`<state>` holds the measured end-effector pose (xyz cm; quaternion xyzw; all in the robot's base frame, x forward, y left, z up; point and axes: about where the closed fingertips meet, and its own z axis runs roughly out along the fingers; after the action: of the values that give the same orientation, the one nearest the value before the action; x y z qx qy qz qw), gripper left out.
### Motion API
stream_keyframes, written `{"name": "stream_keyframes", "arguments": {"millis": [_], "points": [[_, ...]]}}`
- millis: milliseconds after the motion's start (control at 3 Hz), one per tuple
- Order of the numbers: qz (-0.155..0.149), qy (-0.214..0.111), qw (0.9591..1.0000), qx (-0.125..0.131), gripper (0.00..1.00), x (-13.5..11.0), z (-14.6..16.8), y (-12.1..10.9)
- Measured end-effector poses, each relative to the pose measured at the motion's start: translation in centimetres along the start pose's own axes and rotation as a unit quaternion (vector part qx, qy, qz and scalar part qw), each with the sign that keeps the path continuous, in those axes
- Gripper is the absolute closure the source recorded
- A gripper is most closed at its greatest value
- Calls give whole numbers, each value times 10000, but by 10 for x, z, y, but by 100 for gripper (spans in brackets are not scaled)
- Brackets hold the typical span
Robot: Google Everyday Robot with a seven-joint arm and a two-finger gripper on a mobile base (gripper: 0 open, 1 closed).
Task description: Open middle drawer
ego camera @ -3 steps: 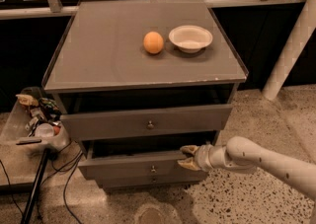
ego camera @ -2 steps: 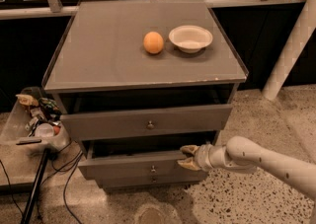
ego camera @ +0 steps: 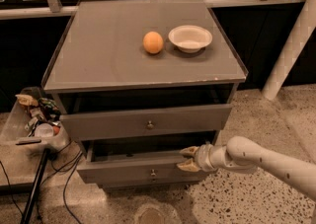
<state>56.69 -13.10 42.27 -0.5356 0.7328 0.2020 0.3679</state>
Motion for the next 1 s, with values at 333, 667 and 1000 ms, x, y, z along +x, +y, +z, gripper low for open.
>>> {"name": "stream_keyframes", "arguments": {"millis": [333, 667, 1000], "points": [[0, 0, 10000, 0, 100, 0, -3, -1], [2, -1, 10000, 63, 100, 17, -12, 16], [2, -1, 10000, 63, 100, 14, -14, 17]]}}
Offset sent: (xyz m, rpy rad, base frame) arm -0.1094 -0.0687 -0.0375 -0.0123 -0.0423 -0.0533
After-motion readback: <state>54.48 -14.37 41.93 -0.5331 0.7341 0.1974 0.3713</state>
